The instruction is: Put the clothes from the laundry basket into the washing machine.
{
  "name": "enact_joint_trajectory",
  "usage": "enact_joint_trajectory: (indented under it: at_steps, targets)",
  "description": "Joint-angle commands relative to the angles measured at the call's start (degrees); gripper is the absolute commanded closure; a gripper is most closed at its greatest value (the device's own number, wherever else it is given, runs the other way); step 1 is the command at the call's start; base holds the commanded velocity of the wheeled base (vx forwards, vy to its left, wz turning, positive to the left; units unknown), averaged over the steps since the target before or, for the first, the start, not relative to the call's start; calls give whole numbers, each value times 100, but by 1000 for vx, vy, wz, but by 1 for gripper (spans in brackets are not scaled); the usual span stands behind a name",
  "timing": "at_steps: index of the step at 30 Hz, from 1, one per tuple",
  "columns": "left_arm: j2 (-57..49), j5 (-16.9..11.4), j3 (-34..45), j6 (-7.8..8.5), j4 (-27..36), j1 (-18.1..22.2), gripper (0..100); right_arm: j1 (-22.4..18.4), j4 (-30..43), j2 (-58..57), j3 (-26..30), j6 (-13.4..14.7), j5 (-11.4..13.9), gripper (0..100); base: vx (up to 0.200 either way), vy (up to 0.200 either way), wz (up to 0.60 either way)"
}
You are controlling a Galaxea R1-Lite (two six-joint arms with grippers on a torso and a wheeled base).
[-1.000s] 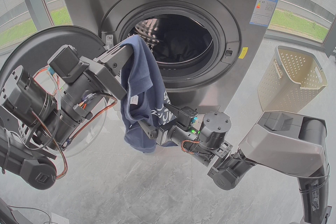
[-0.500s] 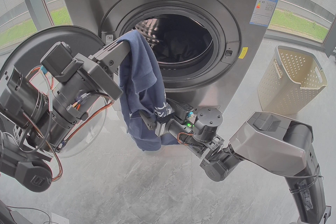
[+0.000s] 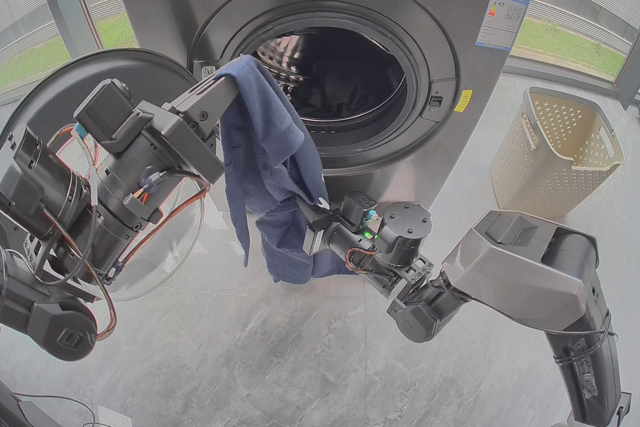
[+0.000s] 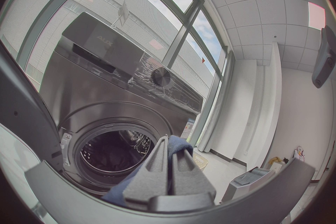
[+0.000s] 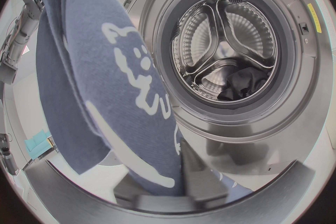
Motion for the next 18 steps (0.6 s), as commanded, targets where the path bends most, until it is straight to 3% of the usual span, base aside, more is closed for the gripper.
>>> enact_joint_trajectory:
  at_steps: [1,4,8,18]
  targets:
    - [215,-18,54,-6,1,439,100,-214,-43,-719,590,-1,2,100,0,0,0]
    - [400,-10,54,3,-8,721,100,-373,-52,-1159,933,-1,10,100,0,0,0]
    - [541,-10,116,3,-8,808,100,-504,-17,-1748,1267,17,28,100,0,0,0]
    - [1200,-36,458,82,-16,1046,100,-478,80,-2495,1276,61,10,100,0,0,0]
